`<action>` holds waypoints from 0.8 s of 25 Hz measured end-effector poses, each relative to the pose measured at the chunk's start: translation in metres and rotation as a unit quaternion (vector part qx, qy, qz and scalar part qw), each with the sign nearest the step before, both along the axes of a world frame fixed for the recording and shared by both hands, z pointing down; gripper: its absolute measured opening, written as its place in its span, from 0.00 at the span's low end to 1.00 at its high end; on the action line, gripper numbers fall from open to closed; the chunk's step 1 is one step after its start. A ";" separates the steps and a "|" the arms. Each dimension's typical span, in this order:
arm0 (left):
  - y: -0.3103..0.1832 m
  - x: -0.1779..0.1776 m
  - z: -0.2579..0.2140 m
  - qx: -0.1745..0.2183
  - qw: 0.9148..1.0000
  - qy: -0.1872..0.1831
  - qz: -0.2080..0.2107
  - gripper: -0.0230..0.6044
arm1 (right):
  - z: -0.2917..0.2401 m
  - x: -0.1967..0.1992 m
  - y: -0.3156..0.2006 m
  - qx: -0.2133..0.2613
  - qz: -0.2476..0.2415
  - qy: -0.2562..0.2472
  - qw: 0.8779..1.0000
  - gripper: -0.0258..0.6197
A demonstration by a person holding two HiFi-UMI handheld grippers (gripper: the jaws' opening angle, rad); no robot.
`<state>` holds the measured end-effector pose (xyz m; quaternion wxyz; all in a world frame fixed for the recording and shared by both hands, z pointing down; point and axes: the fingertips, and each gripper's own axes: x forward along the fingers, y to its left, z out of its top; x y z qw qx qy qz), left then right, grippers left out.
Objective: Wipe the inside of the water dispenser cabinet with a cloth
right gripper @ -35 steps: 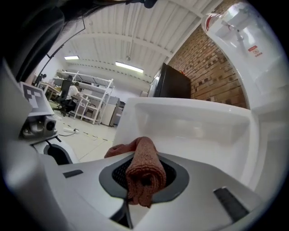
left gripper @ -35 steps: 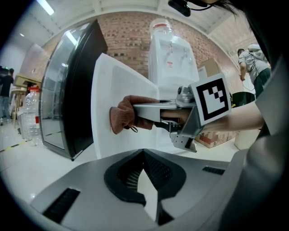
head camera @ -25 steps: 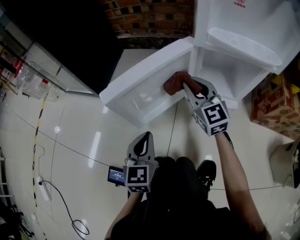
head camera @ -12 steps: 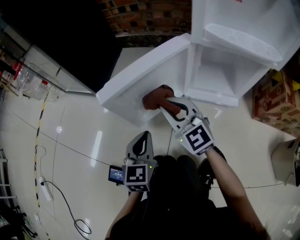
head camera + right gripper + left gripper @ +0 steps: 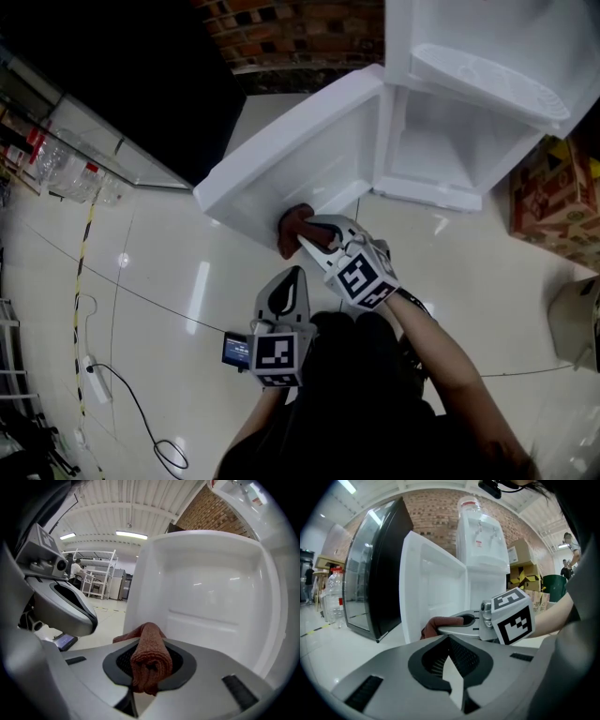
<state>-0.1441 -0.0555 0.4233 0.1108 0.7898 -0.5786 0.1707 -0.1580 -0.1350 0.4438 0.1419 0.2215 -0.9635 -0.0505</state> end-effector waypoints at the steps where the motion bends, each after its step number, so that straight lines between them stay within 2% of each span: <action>1: 0.000 0.000 0.000 0.001 1.000 0.000 -0.001 0.01 | 0.001 0.005 -0.008 0.002 0.008 0.006 1.000 0.16; 5: -0.001 -0.005 0.001 -0.003 1.000 0.004 -0.007 0.01 | 0.001 0.038 -0.046 0.003 0.059 0.016 0.998 0.16; 8: 0.000 -0.006 0.003 -0.007 1.000 0.005 -0.007 0.01 | 0.005 0.078 -0.074 -0.006 0.113 0.022 0.993 0.16; 13: -0.004 -0.008 0.003 -0.007 1.000 0.008 -0.010 0.01 | 0.024 0.158 -0.116 -0.044 0.219 0.019 0.975 0.16; 16: -0.003 -0.007 0.005 -0.010 1.000 0.008 -0.008 0.01 | 0.033 0.173 -0.119 -0.053 0.231 0.027 0.971 0.16; 20: -0.004 -0.004 0.005 -0.011 1.000 0.007 -0.007 0.01 | 0.043 0.167 -0.115 -0.056 0.224 0.031 0.972 0.16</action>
